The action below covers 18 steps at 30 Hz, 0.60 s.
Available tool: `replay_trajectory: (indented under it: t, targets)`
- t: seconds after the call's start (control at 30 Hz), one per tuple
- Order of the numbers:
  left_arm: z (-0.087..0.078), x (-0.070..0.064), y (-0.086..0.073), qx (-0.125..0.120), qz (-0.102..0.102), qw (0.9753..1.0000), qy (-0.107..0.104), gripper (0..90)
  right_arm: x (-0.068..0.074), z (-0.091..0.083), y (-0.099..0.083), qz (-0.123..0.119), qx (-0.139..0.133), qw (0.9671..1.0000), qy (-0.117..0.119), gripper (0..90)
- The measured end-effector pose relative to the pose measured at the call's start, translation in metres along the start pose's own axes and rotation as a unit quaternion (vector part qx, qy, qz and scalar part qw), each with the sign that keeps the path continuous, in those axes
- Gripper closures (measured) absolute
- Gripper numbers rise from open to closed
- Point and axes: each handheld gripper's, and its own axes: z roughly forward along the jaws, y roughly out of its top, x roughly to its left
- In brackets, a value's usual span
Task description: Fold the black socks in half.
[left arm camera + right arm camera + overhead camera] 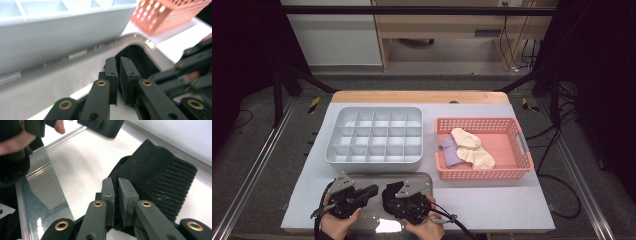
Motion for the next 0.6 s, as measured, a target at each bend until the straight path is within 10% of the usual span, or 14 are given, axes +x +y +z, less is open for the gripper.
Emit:
replay_trajectory:
  t: [0.23,0.6]
  targets:
    - [0.02,-0.015,0.023,0.003,0.046,0.9989,-0.011,63.9,0.001,-0.001,-0.003,-0.001,-0.009,1.0,0.001,81.9]
    - [0.035,-0.002,0.002,0.057,0.032,0.9977,0.02,59.0,-0.001,-0.009,-0.004,-0.002,-0.004,1.0,-0.006,78.8]
